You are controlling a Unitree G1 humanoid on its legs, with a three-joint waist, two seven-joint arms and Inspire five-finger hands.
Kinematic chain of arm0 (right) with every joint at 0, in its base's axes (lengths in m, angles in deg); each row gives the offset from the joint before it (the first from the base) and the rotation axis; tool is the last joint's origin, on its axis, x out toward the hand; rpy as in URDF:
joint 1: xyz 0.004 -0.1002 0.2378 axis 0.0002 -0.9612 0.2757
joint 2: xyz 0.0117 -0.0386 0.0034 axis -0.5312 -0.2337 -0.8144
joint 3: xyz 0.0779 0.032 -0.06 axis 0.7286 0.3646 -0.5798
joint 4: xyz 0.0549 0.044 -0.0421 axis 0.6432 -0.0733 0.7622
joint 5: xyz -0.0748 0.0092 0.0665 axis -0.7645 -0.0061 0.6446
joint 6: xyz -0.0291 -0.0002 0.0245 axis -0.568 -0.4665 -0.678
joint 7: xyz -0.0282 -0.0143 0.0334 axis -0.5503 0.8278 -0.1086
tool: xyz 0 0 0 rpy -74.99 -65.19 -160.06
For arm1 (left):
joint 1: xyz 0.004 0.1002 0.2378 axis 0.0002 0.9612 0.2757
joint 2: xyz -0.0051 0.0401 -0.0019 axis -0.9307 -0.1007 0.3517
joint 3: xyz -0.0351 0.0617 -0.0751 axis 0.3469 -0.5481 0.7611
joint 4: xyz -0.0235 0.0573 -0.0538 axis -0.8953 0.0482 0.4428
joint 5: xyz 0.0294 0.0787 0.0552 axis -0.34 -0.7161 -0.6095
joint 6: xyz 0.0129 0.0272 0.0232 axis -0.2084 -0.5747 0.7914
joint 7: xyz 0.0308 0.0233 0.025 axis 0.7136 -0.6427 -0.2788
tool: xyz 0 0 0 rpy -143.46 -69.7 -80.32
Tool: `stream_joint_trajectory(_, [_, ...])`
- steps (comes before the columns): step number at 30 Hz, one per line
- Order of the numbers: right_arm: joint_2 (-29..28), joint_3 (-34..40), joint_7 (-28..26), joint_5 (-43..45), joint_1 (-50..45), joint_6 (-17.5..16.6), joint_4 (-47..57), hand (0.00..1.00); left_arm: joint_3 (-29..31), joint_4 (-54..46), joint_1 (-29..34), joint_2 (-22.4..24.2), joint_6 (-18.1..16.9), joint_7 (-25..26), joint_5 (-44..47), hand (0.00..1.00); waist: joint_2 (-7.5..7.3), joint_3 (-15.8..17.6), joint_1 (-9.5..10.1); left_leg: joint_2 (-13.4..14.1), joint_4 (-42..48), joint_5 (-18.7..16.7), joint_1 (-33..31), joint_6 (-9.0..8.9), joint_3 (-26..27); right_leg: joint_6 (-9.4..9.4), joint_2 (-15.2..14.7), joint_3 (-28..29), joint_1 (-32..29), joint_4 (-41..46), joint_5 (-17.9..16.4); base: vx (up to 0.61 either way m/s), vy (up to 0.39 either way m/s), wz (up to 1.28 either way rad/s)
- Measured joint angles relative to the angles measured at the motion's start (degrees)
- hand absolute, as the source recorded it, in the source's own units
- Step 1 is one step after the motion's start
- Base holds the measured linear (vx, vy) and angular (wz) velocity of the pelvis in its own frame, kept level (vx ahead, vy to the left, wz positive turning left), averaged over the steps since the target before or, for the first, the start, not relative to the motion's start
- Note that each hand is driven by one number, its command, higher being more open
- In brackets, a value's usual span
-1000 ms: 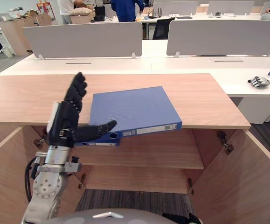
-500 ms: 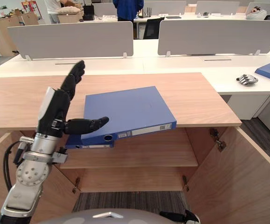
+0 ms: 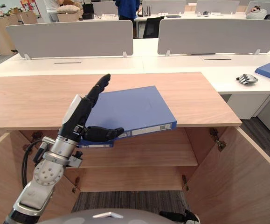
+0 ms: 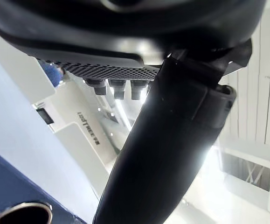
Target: Walk over to the cabinet, pick up the folder, carry it to the office cabinet, place the folder inside the office cabinet, then close the office cabinet door
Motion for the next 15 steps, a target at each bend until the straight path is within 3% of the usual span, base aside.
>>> stream_joint_trajectory(10, [-0.01,-0.2,0.02,-0.02,0.27,0.09,-0.04,1.0,-5.46,0.01,-2.02,-0.02,-0.02,-0.32,-0.19,1.0,-0.07,0.05,-0.2,-0.03,0.43,-0.59,-0.08,0.12,0.41,0.0,-0.03,0.55,-0.06,-0.09,0.0,0.0,-0.001,-0.02])
stream_joint_trajectory(15, [0.06,-1.28,0.14,-0.02,0.46,0.09,-0.05,1.0,-7.23,0.1,-3.78,-0.08,-0.02,-0.32,-4.89,1.0,-0.28,0.18,-0.22,-0.03,0.69,-0.72,-0.39,0.13,0.44,0.0,-0.05,0.61,-0.23,-0.08,0.01,0.0,0.0,0.0])
